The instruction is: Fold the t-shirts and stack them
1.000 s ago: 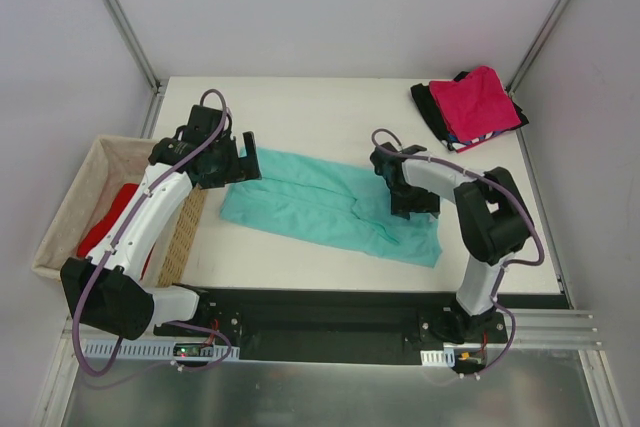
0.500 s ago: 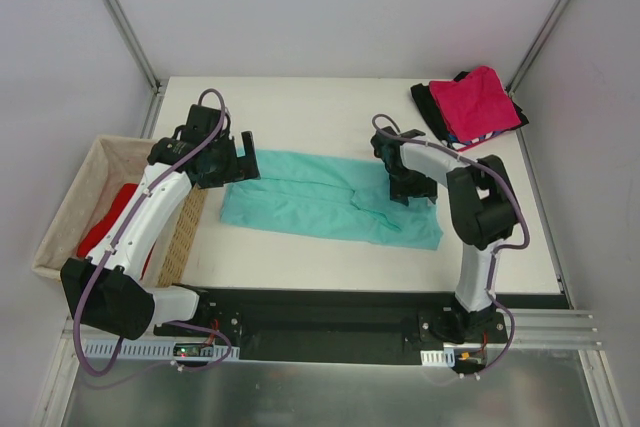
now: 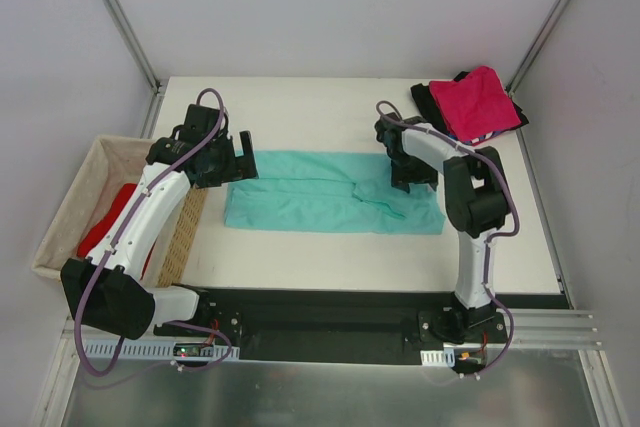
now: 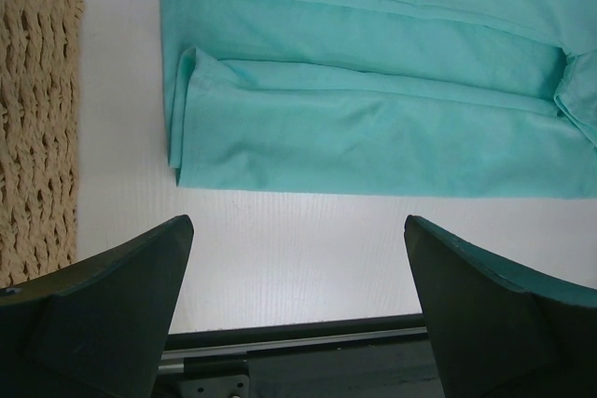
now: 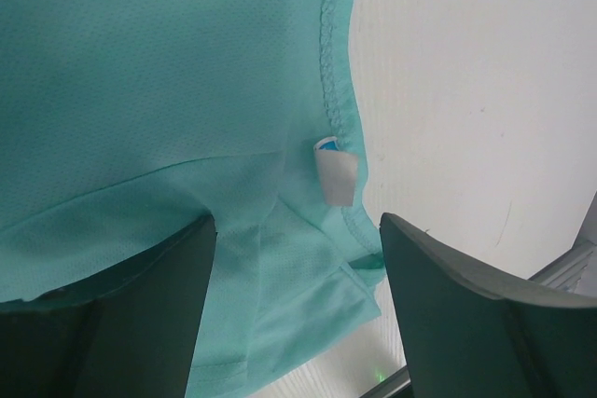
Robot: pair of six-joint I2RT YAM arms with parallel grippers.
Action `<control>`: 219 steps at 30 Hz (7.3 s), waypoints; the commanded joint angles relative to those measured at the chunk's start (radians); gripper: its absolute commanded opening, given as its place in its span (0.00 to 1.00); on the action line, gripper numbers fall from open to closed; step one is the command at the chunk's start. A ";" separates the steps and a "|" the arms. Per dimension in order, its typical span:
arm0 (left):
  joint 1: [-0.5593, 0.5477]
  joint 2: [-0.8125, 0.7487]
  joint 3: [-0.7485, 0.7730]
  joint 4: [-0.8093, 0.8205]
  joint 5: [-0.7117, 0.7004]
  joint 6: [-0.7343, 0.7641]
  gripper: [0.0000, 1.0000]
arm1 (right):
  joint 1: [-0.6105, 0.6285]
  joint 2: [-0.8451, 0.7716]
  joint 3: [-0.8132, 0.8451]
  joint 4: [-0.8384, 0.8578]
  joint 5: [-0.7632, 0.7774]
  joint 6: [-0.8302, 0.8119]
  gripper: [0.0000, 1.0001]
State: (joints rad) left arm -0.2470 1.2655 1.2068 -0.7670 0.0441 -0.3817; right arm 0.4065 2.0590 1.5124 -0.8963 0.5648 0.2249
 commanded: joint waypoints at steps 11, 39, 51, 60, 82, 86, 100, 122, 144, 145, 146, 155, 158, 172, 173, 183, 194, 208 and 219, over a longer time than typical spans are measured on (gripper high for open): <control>0.015 -0.002 0.000 -0.002 0.000 0.015 0.98 | -0.051 0.187 0.299 -0.127 0.013 -0.093 0.77; 0.018 0.009 -0.001 0.005 0.013 0.015 0.98 | -0.066 0.397 0.712 -0.216 0.112 -0.269 0.76; 0.018 0.023 0.004 0.003 0.017 0.017 0.98 | -0.098 0.503 0.905 -0.214 -0.037 -0.308 0.86; 0.018 0.041 0.005 0.003 0.011 0.017 0.98 | -0.097 0.523 0.937 -0.158 -0.120 -0.315 0.96; 0.005 0.104 -0.013 0.057 0.074 0.017 0.97 | -0.032 -0.220 0.413 0.095 -0.108 -0.229 0.97; -0.018 0.138 -0.045 0.046 -0.007 0.050 0.97 | 0.032 -0.405 0.254 0.120 -0.086 -0.228 0.97; -0.052 0.354 0.068 -0.054 -0.257 0.079 0.96 | 0.187 -0.648 -0.078 0.161 -0.098 -0.127 0.97; -0.025 0.566 0.120 0.021 -0.070 0.178 0.96 | 0.222 -0.769 -0.146 0.154 -0.077 -0.134 0.97; -0.003 0.405 0.071 0.072 0.252 0.165 0.94 | 0.247 -0.778 -0.149 0.145 -0.071 -0.117 0.97; -0.003 0.408 0.066 0.072 0.247 0.165 0.94 | 0.250 -0.778 -0.147 0.140 -0.066 -0.114 0.97; -0.002 0.411 0.062 0.074 0.247 0.162 0.95 | 0.252 -0.780 -0.149 0.139 -0.063 -0.116 0.97; -0.001 0.344 -0.035 0.101 0.348 0.116 0.94 | 0.264 -0.781 -0.144 0.125 -0.046 -0.111 0.97; -0.001 0.307 -0.070 0.103 0.370 0.095 0.94 | 0.267 -0.769 -0.143 0.123 -0.045 -0.108 0.97; 0.038 0.256 -0.171 0.115 0.317 0.032 0.95 | 0.290 -0.769 -0.141 0.115 -0.032 -0.107 0.97; 0.044 0.262 -0.176 0.115 0.310 0.032 0.95 | 0.291 -0.770 -0.142 0.115 -0.031 -0.107 0.97; 0.052 0.348 -0.188 0.161 0.292 0.029 0.95 | 0.291 -0.781 -0.153 0.111 -0.022 -0.108 0.97; 0.087 0.425 -0.193 0.189 0.295 0.027 0.94 | 0.290 -0.810 -0.159 0.105 -0.011 -0.108 0.97; 0.057 0.463 -0.254 0.209 0.303 -0.009 0.92 | 0.290 -0.853 -0.175 0.100 0.004 -0.108 0.97; -0.093 0.492 -0.332 0.276 0.309 -0.094 0.92 | 0.290 -0.879 -0.190 0.094 0.012 -0.107 0.97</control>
State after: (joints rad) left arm -0.2783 1.6882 0.9741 -0.5522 0.3679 -0.4397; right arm 0.6918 1.2194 1.3251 -0.7914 0.5468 0.1047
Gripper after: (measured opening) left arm 0.919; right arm 0.969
